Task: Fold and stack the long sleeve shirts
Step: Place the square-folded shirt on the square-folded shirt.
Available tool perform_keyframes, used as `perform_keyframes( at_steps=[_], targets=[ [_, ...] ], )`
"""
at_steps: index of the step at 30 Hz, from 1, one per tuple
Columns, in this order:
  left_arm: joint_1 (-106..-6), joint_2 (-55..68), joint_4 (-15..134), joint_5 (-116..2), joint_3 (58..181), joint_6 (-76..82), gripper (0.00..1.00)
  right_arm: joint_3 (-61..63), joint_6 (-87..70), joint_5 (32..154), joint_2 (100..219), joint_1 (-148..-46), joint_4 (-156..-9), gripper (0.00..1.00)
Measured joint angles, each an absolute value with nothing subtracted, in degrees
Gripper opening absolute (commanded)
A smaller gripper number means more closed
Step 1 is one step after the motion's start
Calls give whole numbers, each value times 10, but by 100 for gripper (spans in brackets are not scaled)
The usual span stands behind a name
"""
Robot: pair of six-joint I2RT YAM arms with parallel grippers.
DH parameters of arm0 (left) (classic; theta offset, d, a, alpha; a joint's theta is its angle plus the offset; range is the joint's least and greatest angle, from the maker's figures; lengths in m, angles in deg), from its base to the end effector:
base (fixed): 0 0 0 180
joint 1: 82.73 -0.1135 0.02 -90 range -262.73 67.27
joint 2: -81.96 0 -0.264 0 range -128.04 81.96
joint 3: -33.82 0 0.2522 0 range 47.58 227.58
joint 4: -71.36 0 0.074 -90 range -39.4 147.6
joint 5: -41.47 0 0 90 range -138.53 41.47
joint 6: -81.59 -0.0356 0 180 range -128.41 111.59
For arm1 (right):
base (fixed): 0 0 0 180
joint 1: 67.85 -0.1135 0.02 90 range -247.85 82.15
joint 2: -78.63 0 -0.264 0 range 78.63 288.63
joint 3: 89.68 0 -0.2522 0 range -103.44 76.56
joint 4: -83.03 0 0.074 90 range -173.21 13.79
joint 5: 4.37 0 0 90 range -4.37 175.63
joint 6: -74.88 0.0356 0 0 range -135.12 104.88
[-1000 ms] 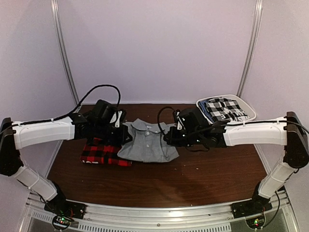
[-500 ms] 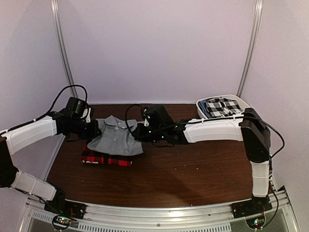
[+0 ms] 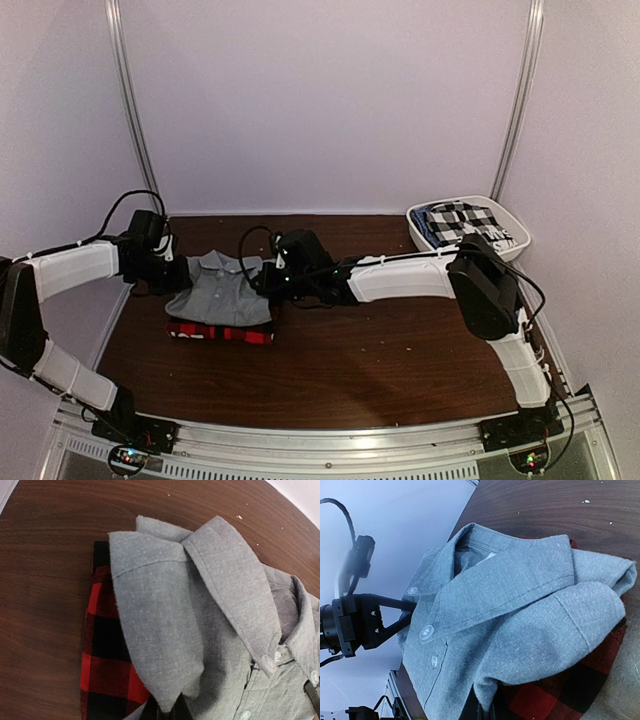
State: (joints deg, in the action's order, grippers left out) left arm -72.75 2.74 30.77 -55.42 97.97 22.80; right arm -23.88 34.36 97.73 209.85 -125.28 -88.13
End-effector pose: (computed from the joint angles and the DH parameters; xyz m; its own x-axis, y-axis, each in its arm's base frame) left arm 0.2709 -0.0520 0.2170 -0.8192 -0.3782 -0.4311 -0.2172 0.9004 -0.3770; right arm 0.2807 0.4532 0.1908 -0.8561 0.0405 -0.5151 -0.4229 0.5181 0.7435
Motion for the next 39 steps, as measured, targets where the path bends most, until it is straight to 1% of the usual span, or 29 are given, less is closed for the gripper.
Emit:
perform_keyframes(
  at_steps=[2,4,9,12,14,15,18,23,30,39],
  targets=[
    [-732,15,311,-556,977,227,0,-239,346,984,2102,-1252,-882,1],
    [-738,2,315,-559,973,228,2,-237,348,990,2103,-1249,-886,8],
    [-753,-41,323,-560,967,233,17,-205,359,1002,2102,-1242,-910,22],
    [-755,-53,323,-552,964,239,20,-174,362,1007,2102,-1237,-912,26],
    [-756,-53,324,-544,962,245,26,-151,365,1007,2100,-1235,-913,28],
    [-756,-53,324,-538,962,247,27,-136,363,1008,2096,-1234,-912,29],
    [-757,-53,327,-527,956,256,28,-114,363,1009,2086,-1231,-909,30],
    [-760,-52,327,-505,952,267,33,-90,354,1008,2052,-1228,-905,31],
    [-782,-49,318,-475,952,268,33,-80,322,991,2000,-1234,-892,31],
    [-788,-47,301,-450,952,268,32,-96,275,983,1989,-1269,-873,22]
  ],
)
